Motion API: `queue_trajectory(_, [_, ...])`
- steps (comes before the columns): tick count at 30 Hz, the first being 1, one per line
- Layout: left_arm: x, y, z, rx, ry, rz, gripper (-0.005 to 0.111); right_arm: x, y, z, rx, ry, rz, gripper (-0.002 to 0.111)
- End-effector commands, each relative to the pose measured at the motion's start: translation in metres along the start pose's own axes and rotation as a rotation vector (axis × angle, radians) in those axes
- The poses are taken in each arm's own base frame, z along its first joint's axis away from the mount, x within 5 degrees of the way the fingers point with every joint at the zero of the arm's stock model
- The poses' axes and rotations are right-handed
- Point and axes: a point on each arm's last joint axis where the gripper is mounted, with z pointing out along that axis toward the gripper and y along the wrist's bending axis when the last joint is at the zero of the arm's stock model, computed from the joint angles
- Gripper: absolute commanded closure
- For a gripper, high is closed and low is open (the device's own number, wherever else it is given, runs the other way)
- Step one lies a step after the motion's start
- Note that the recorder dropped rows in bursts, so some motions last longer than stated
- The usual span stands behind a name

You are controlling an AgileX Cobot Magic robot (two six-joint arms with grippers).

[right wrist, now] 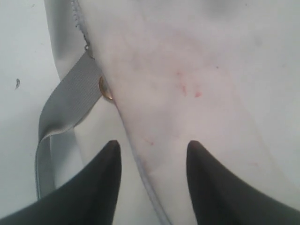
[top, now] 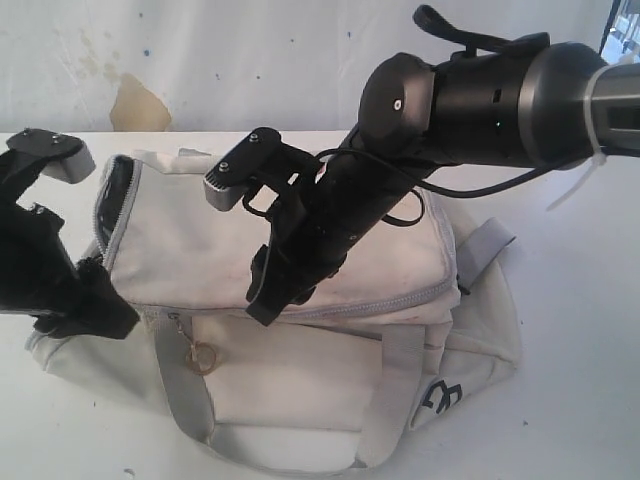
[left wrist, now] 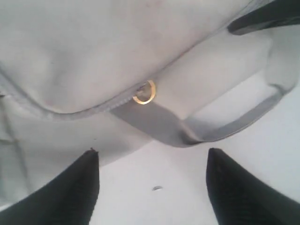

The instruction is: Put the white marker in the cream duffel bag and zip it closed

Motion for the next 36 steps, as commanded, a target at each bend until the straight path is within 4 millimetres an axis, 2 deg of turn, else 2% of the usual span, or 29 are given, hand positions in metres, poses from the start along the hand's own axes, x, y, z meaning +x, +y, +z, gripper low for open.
queue_trajectory(1, [-0.003,0.018,-0.007,-0.217,0.012,0.174,0.036,-0.001,-0.002,-0.004,0.008,-0.014,0.027,0.064])
queue_trajectory(5, [-0.009,0.023,-0.005,-0.263,-0.026,0.300,0.036,-0.002,-0.003,-0.004,0.022,-0.029,0.027,0.064])
queue_trajectory(11, [-0.011,0.018,0.014,-0.123,-0.018,0.488,0.036,-0.004,-0.005,-0.004,0.046,-0.052,0.027,0.064])
queue_trajectory(17, [-0.016,0.015,0.028,-0.042,-0.078,0.579,0.036,-0.005,-0.006,-0.004,0.056,-0.062,0.025,0.064])
queue_trajectory(21, [-0.019,0.028,0.049,-0.089,-0.078,0.619,0.037,-0.006,-0.007,-0.004,0.062,-0.068,0.025,0.064])
queue_trajectory(26, [-0.021,0.034,0.058,-0.126,-0.088,0.655,0.042,-0.006,-0.007,-0.004,0.070,-0.074,0.023,0.064])
queue_trajectory(29, [-0.018,0.028,0.069,-0.010,-0.075,0.688,0.042,-0.009,-0.010,-0.005,0.099,-0.103,0.023,0.064])
queue_trajectory(36, [-0.021,0.037,0.071,-0.107,-0.069,0.821,0.042,-0.010,-0.011,-0.005,0.109,-0.110,0.020,0.064])
